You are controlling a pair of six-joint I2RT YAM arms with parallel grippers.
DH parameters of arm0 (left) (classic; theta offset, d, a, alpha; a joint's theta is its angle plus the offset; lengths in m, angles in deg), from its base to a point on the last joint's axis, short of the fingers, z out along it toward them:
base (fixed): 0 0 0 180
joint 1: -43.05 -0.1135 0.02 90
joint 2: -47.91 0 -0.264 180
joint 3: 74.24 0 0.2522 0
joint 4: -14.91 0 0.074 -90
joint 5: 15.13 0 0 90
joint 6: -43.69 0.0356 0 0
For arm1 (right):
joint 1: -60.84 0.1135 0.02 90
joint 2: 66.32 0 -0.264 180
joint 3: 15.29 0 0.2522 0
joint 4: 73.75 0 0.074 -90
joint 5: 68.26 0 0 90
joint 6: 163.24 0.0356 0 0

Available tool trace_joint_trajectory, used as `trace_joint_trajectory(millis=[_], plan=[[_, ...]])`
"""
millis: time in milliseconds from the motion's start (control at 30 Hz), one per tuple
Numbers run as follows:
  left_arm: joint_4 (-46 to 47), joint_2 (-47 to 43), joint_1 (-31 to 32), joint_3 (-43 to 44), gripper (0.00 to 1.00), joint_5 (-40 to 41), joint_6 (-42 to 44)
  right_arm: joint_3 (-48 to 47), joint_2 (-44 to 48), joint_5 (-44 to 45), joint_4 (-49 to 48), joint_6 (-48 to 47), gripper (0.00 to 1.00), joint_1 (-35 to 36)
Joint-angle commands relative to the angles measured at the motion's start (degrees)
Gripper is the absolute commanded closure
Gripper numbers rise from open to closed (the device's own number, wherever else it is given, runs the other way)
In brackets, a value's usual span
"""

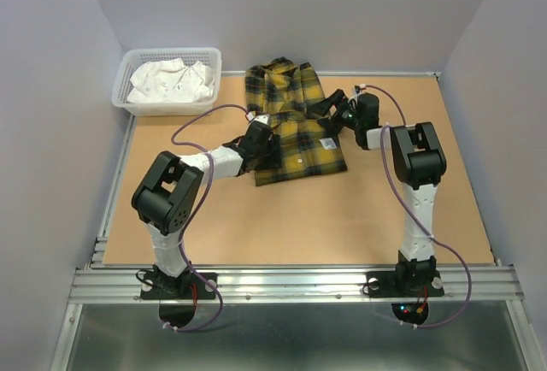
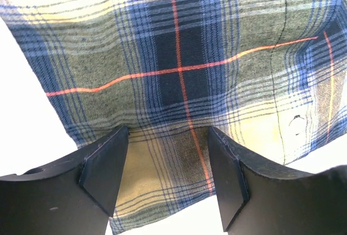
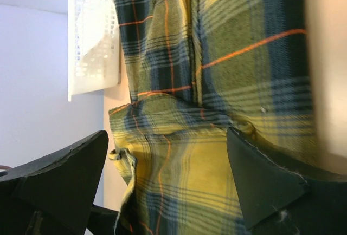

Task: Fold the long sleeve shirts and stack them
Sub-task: Fold the shirt

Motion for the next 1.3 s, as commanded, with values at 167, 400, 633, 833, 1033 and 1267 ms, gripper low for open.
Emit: trace_joint_trajectory(millis=[167,400,633,833,1033,1267], plan=[[-10.01,-6.28,-0.18,2.32,0.21,2.96,0.61,3.88,11.67,2.67,7.43,-7.17,0.05,-3.08],[-9.4,-7.79,-0.89,9.88,0.23,2.27,0.7,12.22,22.84,-0.76,7.7,-5.59,0.1,-2.38],[-6.42,0.99,-0.89,18.85,0.42,-5.38,-0.36,20.84,28.47,-2.69,6.38,-5.68,0.38,0.08],[-3.42,9.52,-0.89,25.53,0.56,-7.49,-0.01,27.51,27.33,-4.63,-1.08,-3.31,0.57,1.4],[-3.42,20.33,-0.89,33.44,0.57,-5.74,1.22,36.48,21.89,-2.26,-5.66,-4.79,0.62,1.31],[-3.51,23.43,-1.24,36.52,0.51,-3.63,1.75,43.08,23.37,0.29,-7.25,-6.73,0.62,1.31]])
